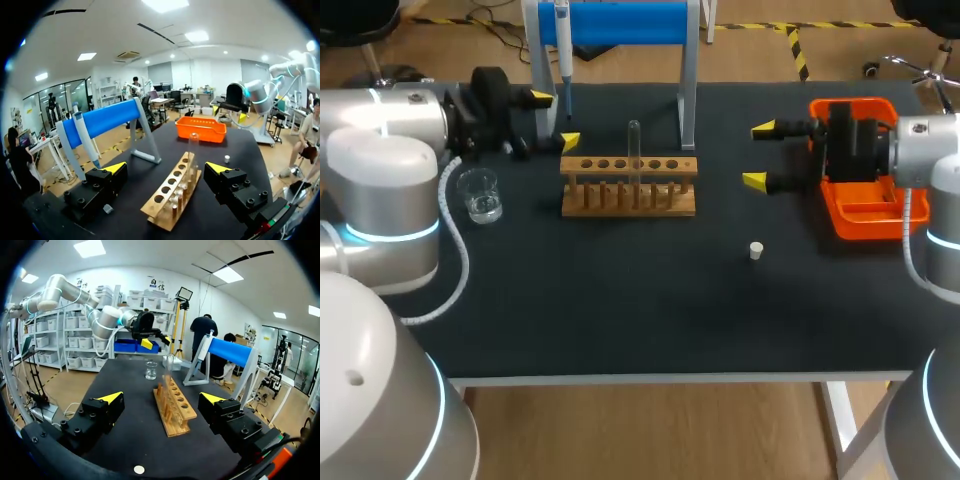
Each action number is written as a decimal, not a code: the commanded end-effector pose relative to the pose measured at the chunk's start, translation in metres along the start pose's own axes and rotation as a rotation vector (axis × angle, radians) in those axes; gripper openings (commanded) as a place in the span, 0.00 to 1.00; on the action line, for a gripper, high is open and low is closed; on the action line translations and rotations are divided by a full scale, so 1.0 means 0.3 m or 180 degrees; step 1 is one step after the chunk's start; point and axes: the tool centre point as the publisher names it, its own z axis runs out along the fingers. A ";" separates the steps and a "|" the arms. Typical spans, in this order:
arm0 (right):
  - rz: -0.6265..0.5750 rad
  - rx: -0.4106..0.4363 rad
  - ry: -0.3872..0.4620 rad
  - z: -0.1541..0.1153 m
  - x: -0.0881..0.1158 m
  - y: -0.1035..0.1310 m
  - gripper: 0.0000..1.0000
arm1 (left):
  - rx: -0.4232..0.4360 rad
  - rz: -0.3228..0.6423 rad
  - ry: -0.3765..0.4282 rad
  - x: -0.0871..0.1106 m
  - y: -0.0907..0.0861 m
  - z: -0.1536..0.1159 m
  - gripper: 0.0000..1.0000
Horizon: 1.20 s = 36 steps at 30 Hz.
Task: Invert the test tube, pick up the pipette, mount the tip to pipette, aspirate from beaker and dispense into the tube, eject the tip, return the pipette, and cap with the stopper.
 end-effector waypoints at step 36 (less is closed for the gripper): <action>-0.0225 -0.0317 0.0249 0.109 -0.029 0.033 1.00 | 0.0002 -0.0037 0.0062 0.032 0.054 0.007 1.00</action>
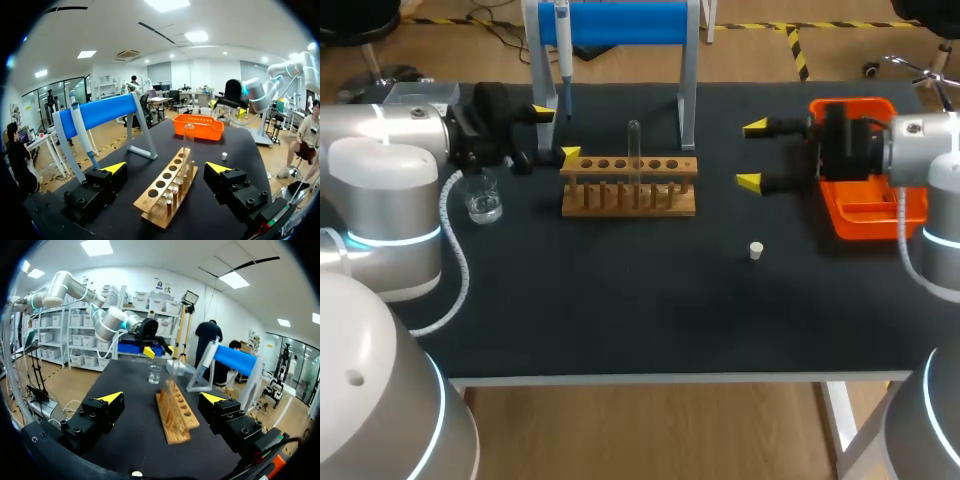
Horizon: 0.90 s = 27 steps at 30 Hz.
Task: Invert the test tube, pick up the pipette, mount the tip to pipette, aspirate from beaker and dispense into the tube, eject the tip, return the pipette, and cap with the stopper.
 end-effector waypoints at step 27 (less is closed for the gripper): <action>0.0393 -0.0834 0.1134 0.479 -0.101 0.049 1.00 | 0.0008 0.0003 0.0002 -0.001 0.002 -0.001 1.00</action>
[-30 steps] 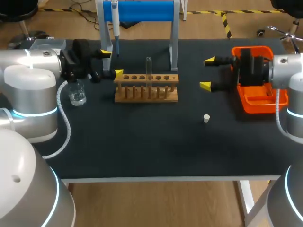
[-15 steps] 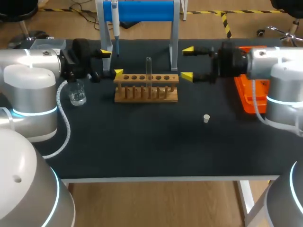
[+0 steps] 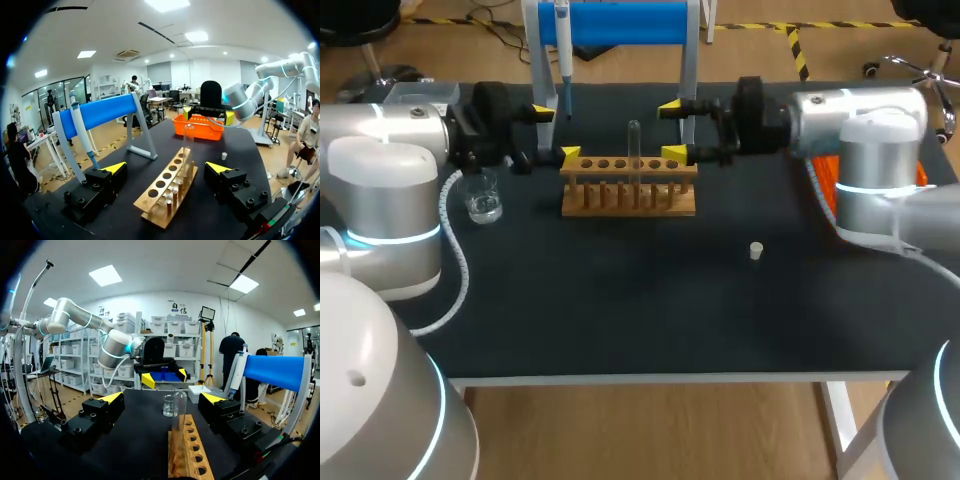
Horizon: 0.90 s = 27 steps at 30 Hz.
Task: Invert the test tube, pick up the pipette, mount the tip to pipette, aspirate from beaker and dispense into the tube, eject the tip, return the pipette, and cap with the stopper.
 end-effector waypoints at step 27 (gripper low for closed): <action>-0.0023 -0.0050 0.0513 0.161 -0.085 -0.106 1.00 | 0.0010 0.0002 -0.0001 0.000 0.003 0.000 1.00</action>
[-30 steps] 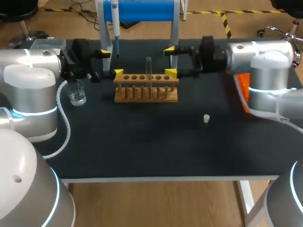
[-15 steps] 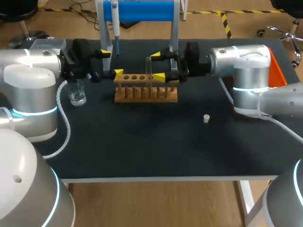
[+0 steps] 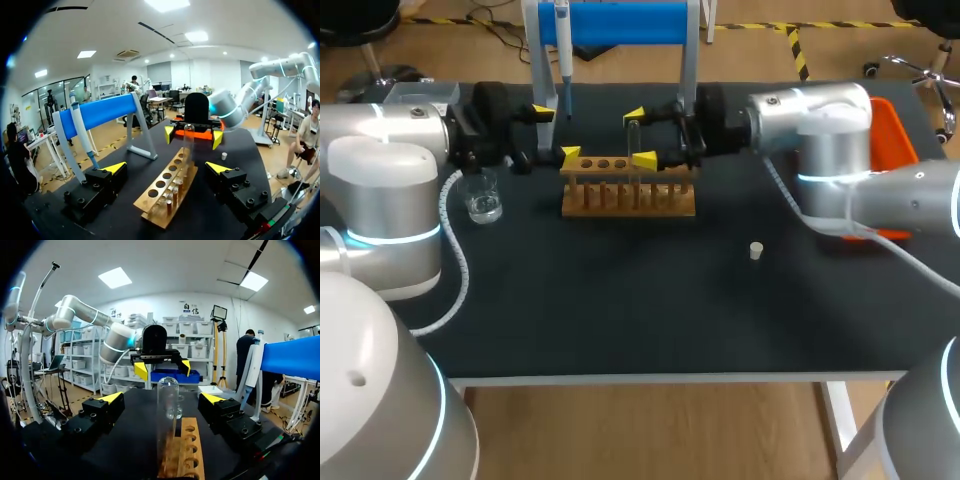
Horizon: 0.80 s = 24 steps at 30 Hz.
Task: Invert the test tube, pick up the pipette, mount the tip to pipette, aspirate from beaker and dispense into the tube, eject the tip, return the pipette, and cap with the stopper.
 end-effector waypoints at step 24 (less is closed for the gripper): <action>0.0074 0.0006 -0.0002 0.024 -0.040 -0.026 0.73 | 0.0009 0.0002 -0.0002 0.000 0.003 0.000 1.00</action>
